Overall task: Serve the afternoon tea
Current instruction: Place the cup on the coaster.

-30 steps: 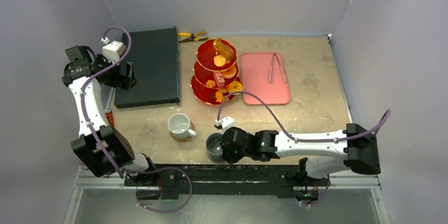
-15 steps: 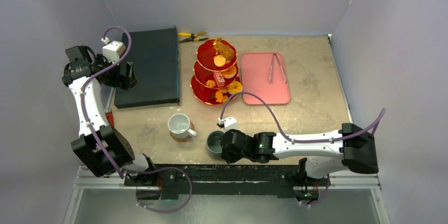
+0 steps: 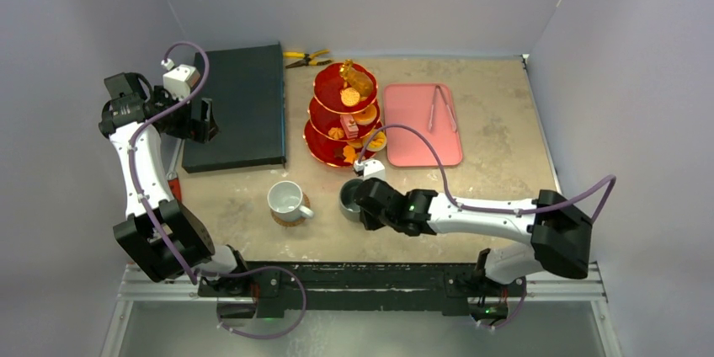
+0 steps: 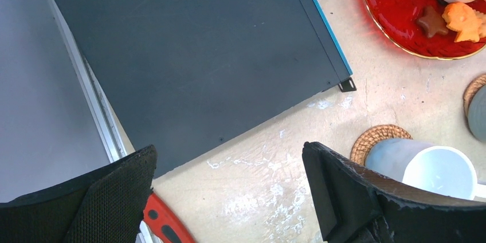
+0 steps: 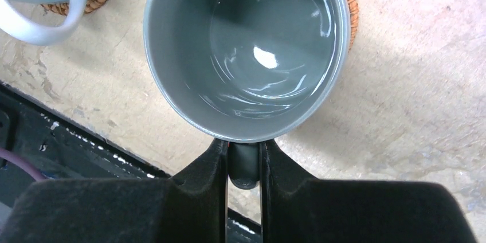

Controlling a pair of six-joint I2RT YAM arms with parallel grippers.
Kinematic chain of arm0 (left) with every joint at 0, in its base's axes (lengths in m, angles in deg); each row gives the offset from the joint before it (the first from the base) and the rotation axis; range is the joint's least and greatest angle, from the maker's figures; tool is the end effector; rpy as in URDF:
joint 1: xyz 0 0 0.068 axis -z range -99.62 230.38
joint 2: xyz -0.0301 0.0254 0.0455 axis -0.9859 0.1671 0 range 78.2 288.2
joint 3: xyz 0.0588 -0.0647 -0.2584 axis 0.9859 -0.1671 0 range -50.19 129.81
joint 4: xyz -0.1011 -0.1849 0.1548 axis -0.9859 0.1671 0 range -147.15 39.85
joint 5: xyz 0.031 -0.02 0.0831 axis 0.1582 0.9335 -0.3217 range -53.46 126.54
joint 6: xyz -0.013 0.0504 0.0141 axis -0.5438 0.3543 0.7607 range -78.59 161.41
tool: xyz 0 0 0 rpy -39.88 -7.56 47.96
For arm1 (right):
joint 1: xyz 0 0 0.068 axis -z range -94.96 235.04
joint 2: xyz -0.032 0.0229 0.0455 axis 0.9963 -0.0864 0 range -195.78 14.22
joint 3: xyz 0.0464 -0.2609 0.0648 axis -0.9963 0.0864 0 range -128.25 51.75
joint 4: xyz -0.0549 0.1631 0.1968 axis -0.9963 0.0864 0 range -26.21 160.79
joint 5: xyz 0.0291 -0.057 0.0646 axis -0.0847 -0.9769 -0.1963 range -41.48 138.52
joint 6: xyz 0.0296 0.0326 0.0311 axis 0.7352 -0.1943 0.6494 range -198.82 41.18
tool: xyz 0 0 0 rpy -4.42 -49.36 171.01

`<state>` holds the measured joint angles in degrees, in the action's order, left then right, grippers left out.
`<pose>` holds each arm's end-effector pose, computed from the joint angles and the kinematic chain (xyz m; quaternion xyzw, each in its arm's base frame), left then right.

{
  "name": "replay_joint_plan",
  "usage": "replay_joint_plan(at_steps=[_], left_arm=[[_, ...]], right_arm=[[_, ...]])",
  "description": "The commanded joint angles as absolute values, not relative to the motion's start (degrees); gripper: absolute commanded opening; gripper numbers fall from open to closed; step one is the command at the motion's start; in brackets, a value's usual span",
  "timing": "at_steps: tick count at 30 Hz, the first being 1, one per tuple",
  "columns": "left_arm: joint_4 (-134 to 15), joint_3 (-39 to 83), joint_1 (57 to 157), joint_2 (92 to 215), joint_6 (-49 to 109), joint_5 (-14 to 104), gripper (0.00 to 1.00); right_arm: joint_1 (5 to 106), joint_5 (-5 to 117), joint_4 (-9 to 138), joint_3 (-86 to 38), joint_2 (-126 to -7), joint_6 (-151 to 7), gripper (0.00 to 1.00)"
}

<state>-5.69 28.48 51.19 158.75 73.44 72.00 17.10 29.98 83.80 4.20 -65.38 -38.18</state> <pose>0.2590 0.1210 0.3432 0.1181 0.9016 -0.0963 0.4049 0.1150 0.2535 0.2090 -0.1694 0.9193 0.1716 0.3110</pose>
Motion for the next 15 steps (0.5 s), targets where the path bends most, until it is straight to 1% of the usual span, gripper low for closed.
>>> replay_joint_plan(at_steps=[1,4,5,6,10,11,14,15], left_arm=[[-8.0,27.6,50.8,158.6,71.9,75.3,0.99],[-9.1,25.4,50.8,158.7,70.6,76.7,0.99],[-9.5,24.6,50.9,158.7,70.4,77.4,0.99],[-10.0,24.0,51.0,158.6,70.0,78.1,0.99],[-13.0,20.8,52.2,158.5,67.1,80.1,0.99],[-14.7,20.0,53.1,158.3,65.5,79.9,0.99],[-19.2,17.9,58.0,158.2,61.2,76.0,0.99],[-20.8,16.9,59.5,158.0,60.1,74.5,0.99]], right_arm=[[17.3,29.1,83.9,2.3,-67.6,-43.0,0.00],[17.3,30.0,83.0,2.9,-67.7,-42.9,0.00],[17.3,29.9,82.9,3.0,-67.5,-42.8,0.04],[17.3,29.9,83.0,3.1,-67.1,-42.7,0.10],[17.9,29.5,84.7,1.6,-65.3,-42.2,0.53],[18.2,29.5,85.1,1.0,-64.7,-42.2,0.62],[19.6,28.8,86.7,-1.8,-62.8,-43.3,0.98],[20.5,28.5,87.3,-2.9,-62.1,-43.8,0.99]])
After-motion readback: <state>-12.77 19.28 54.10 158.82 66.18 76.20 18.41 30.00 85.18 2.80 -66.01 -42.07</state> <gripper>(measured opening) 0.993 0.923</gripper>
